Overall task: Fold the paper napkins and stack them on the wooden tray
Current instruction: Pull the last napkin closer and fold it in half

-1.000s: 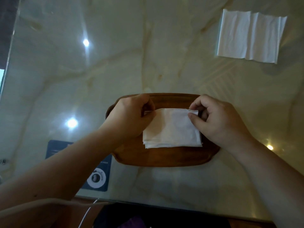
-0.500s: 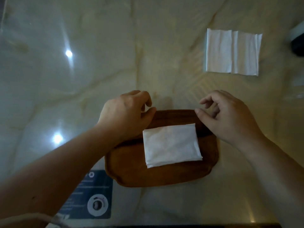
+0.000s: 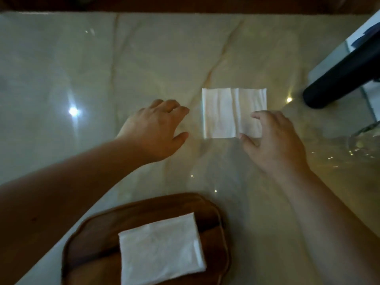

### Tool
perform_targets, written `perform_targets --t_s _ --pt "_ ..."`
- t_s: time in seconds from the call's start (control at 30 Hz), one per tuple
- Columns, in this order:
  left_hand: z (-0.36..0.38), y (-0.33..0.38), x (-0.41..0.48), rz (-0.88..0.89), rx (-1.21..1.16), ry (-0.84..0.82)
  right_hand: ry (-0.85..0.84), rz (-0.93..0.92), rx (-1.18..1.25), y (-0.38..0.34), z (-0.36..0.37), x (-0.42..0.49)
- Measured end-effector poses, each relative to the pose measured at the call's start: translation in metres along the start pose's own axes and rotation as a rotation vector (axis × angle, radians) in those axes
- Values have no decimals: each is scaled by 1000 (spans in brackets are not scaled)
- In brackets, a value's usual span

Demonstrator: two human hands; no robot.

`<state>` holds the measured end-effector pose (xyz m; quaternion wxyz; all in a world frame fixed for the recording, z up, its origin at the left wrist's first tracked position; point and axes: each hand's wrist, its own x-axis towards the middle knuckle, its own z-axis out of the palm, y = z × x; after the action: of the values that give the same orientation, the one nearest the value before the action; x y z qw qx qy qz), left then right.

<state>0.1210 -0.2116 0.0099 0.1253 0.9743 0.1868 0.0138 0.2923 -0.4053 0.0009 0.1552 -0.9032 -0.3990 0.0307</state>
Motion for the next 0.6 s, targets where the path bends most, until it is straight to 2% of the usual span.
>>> perform_targets --t_s 0.23,0.37,0.47,0.6 --pt "22 18 72 28 139 -13 -47 -5 -176 55 1 38" --pt "29 20 104 -16 208 0 -23 32 -108 70 1 55" --pt "34 19 124 -65 192 21 -92 109 -8 75 2 61" --pt "37 18 133 -70 197 9 -149 103 42 73 7 60"
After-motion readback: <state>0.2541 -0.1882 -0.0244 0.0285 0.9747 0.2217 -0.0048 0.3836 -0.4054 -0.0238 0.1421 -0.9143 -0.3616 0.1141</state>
